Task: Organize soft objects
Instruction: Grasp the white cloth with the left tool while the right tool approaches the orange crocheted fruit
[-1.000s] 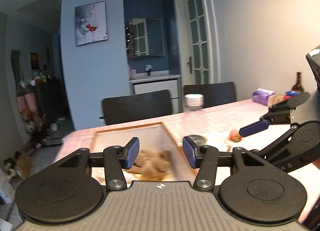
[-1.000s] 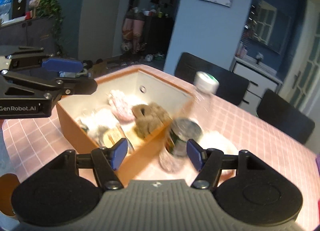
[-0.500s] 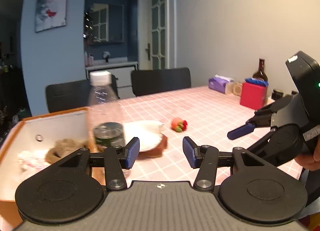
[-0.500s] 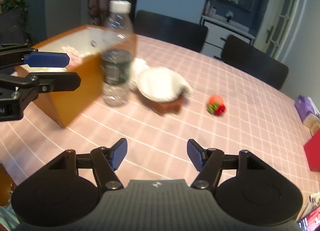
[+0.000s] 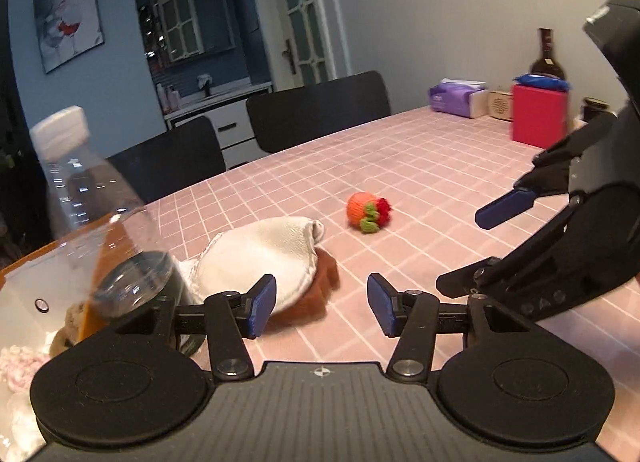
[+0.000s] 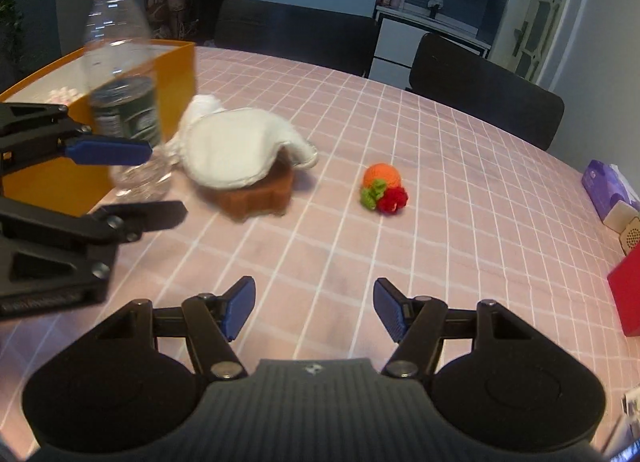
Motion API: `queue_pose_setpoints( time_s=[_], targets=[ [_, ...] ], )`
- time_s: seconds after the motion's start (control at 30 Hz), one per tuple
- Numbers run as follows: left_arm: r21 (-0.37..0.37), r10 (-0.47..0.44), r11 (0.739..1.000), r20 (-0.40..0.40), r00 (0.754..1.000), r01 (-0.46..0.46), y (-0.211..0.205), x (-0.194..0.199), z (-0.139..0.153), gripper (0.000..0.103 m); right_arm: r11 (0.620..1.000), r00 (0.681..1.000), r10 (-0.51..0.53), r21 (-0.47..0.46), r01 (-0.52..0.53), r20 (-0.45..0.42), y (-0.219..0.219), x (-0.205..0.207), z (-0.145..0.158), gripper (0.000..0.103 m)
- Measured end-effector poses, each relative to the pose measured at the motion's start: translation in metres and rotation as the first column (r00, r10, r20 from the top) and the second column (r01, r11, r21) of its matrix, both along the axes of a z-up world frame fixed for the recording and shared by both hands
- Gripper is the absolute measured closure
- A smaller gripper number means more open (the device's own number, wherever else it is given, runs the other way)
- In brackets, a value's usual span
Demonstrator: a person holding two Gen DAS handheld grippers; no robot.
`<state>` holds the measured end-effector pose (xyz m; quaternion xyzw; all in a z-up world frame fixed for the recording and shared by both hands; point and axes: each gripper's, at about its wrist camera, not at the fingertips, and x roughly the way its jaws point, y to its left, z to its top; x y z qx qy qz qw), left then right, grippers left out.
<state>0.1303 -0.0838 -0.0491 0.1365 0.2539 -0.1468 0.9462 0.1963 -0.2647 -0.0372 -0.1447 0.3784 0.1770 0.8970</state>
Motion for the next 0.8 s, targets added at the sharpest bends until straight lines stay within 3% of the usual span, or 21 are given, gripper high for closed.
queue_pose_setpoints(
  time_s=[0.07,0.23,0.53,0.7,0.8],
  targets=[
    [-0.004,0.031,1.0,0.004,1.0,-0.031,-0.005,0.014,-0.003,0.033,1.0,1.0,-0.021,0.001,0.021,0.006,-0.001,0.016,-0.007,0.038],
    [0.001,0.072,0.997,0.012,0.997,-0.072,-0.015,0.042,-0.01,0.029,0.997,0.997,-0.077,0.026,0.078,-0.021,-0.011,0.049,-0.021,0.038],
    [0.045,0.173,0.984,0.02,0.985,-0.173,-0.02,0.076,-0.022,0.028,0.995,0.996,-0.087,0.048,0.088,-0.029,-0.019,0.078,-0.03,0.038],
    [0.036,0.187,0.982,-0.013,0.982,-0.186,-0.014,0.085,-0.027,0.04,0.997,0.998,-0.061,0.051,0.061,0.006,-0.014,0.088,-0.029,0.037],
    [0.043,0.176,0.984,-0.039,0.984,-0.175,-0.014,0.088,-0.028,0.07,0.997,0.999,-0.046,0.056,0.045,0.016,-0.012,0.095,-0.029,0.036]
  ],
)
